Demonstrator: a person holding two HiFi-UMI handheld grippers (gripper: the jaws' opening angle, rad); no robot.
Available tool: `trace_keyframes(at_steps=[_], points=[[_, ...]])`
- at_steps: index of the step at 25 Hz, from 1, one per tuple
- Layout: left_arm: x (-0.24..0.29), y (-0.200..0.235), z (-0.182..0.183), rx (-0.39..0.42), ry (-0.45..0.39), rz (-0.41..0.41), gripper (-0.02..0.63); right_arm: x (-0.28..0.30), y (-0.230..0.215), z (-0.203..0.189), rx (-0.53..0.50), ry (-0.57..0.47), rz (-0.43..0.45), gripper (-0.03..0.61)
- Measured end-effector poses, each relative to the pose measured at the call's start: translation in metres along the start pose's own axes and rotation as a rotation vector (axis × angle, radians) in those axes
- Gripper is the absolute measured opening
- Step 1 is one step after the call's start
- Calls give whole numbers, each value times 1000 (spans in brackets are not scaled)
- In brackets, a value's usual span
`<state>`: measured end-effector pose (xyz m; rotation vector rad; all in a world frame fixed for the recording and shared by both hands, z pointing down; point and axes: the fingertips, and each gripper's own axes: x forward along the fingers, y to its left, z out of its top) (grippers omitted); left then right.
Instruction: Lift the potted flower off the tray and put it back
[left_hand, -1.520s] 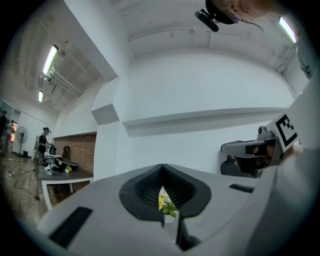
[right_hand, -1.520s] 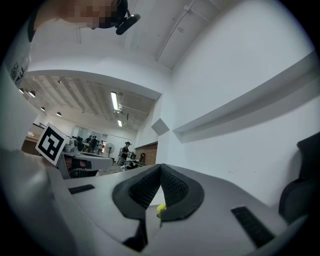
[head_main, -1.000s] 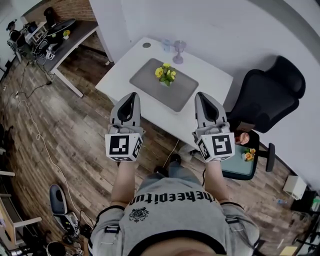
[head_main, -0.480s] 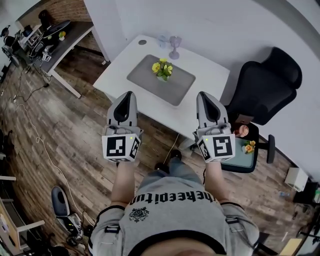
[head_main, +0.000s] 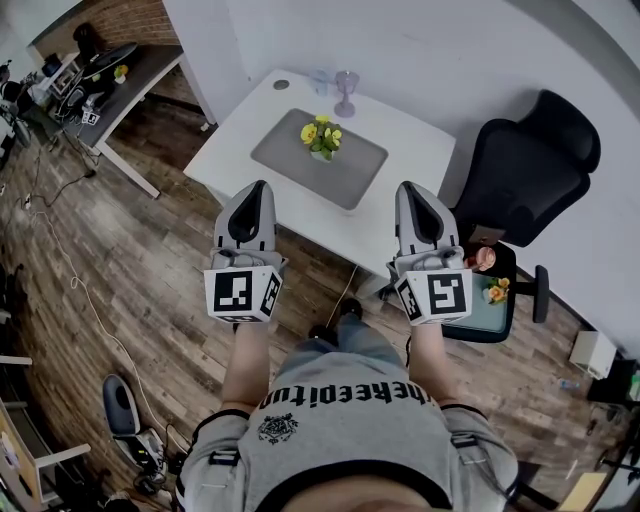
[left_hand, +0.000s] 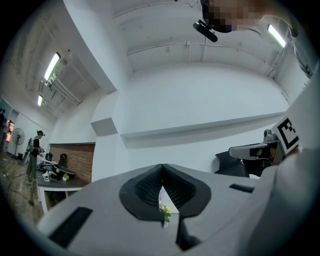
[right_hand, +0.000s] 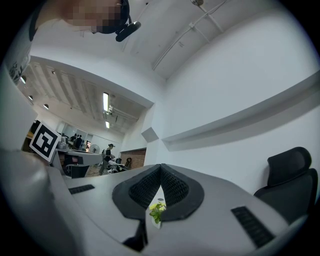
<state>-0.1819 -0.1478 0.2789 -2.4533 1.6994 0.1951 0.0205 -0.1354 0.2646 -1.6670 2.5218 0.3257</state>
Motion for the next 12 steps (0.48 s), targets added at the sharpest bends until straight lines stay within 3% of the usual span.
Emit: trace_keyframes(at_steps=[12], points=[[-1, 3, 1, -4, 2, -1, 3, 2, 7, 3, -8, -1, 12, 2]])
